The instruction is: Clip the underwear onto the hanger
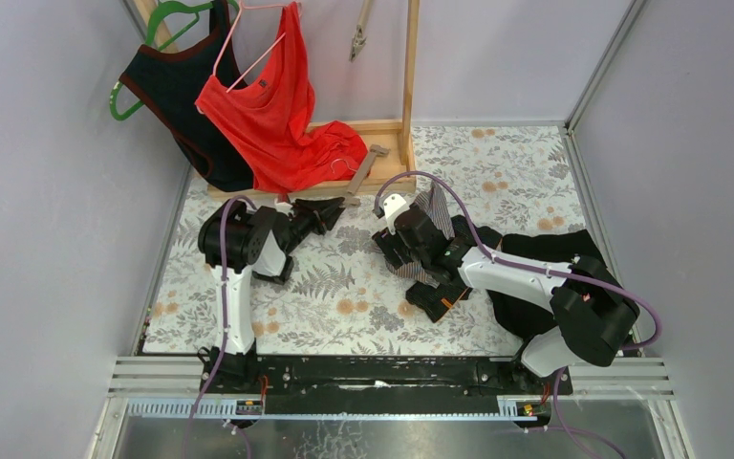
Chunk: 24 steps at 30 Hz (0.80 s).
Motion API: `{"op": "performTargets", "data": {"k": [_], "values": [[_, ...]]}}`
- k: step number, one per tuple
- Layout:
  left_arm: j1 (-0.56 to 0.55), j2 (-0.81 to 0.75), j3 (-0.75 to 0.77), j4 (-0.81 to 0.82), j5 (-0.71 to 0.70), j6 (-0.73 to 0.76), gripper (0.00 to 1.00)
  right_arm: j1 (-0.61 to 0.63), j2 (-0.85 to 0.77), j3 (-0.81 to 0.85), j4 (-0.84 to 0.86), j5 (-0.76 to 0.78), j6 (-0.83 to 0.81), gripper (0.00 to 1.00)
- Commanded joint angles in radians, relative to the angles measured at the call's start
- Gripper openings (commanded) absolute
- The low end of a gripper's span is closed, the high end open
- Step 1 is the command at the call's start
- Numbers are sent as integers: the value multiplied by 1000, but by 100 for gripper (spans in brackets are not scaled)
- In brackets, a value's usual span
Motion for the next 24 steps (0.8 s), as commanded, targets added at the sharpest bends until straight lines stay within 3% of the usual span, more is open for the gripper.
{"op": "performTargets", "data": {"k": [1,3,17,24], "values": [[5,17,19,73,18,4,12,10,-14,-2,37,21,4,78],[5,16,19,72,20,3,0,10,-14,-3,37,21,3,78],[6,-26,-16,72,29,-6,0,9,5,4,39,-34,-18,78],[8,-65,-41,73,46,-10,0,11,89,69,-2,-64,-44,79]]}}
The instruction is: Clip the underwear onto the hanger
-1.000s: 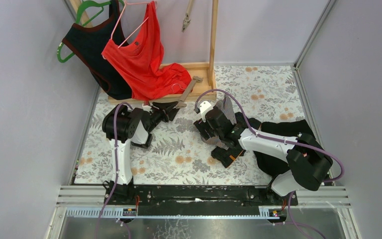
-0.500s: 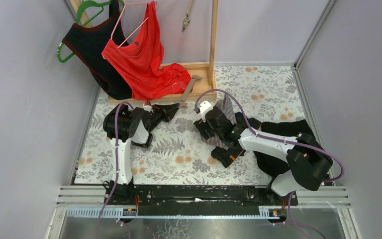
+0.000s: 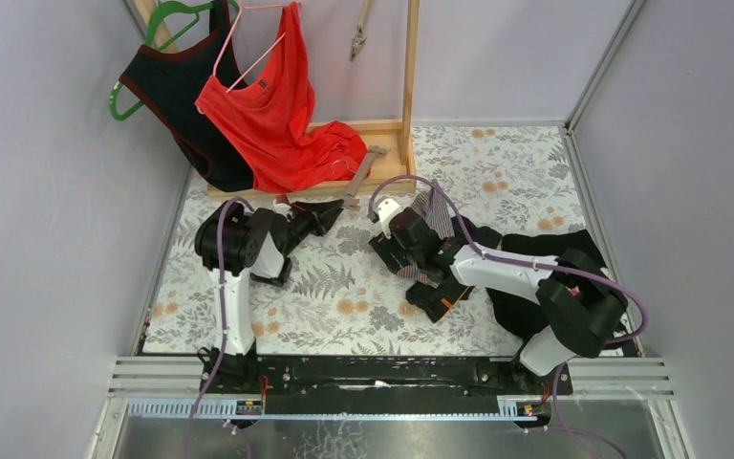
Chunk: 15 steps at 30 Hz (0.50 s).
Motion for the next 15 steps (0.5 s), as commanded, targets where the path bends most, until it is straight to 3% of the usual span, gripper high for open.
{"op": "performTargets", "data": {"k": [1,10,15], "values": [[8,-38,-14,73,26,-7,0,13,52,66,-2,-29,-34,78],[18,-27,-17,72,42,-13,0,24,112,96,14,-21,-63,77],[27,-25,-21,74,48,-15,0,28,155,113,16,-26,-69,70]]}}
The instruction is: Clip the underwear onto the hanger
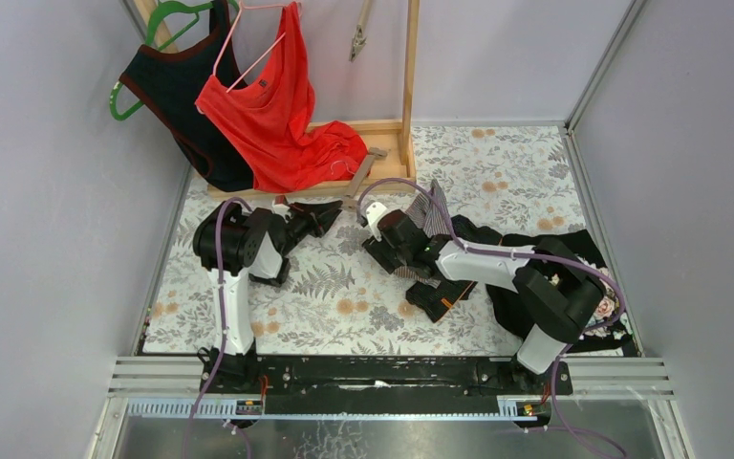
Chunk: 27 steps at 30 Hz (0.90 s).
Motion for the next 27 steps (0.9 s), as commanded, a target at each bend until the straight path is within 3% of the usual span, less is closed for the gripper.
{"op": "performTargets", "data": {"k": [1,14,23,27], "values": [[14,-16,-11,74,24,-10,0,15,34,51,22,-8,-21,69],[25,-4,-8,74,32,-10,0,20,81,59,38,3,-19,52],[29,0,-8,74,36,-12,0,25,51,37,56,37,-19,55],[29,1,-7,75,36,-12,0,26,65,48,54,39,-22,51]]}}
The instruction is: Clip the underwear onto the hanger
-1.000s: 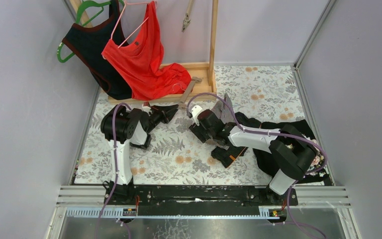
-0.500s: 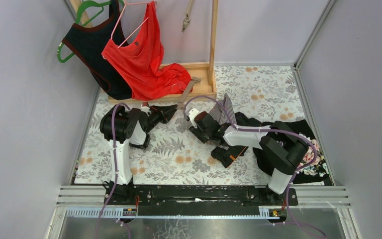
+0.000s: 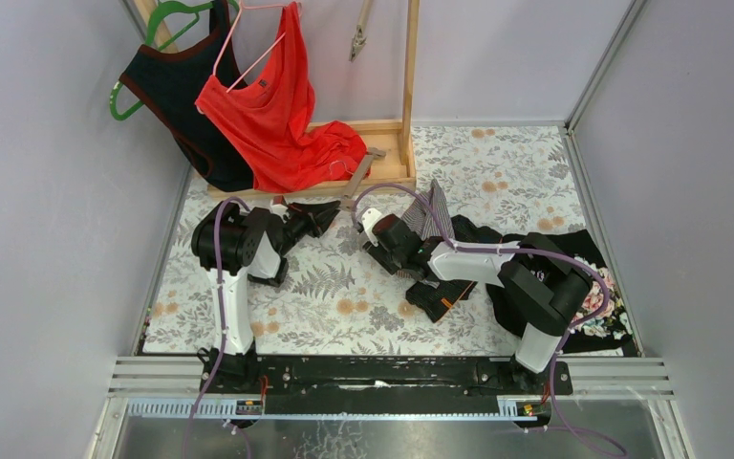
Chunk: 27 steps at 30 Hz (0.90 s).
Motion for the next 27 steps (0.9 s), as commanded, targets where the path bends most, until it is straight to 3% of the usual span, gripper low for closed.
{"op": "performTargets", "data": {"k": [1,7,9,14,27], "values": [[9,0,-3,73,18,-8,0,14,-5,39,39,33,-10,46],[10,2,-3,73,22,-10,0,14,10,53,36,31,1,22],[12,2,-3,74,22,-10,0,13,1,47,38,33,2,20],[12,4,-4,74,24,-10,0,14,-52,28,49,43,16,14],[14,-29,-42,73,43,17,0,12,-66,72,54,50,27,14]]}}
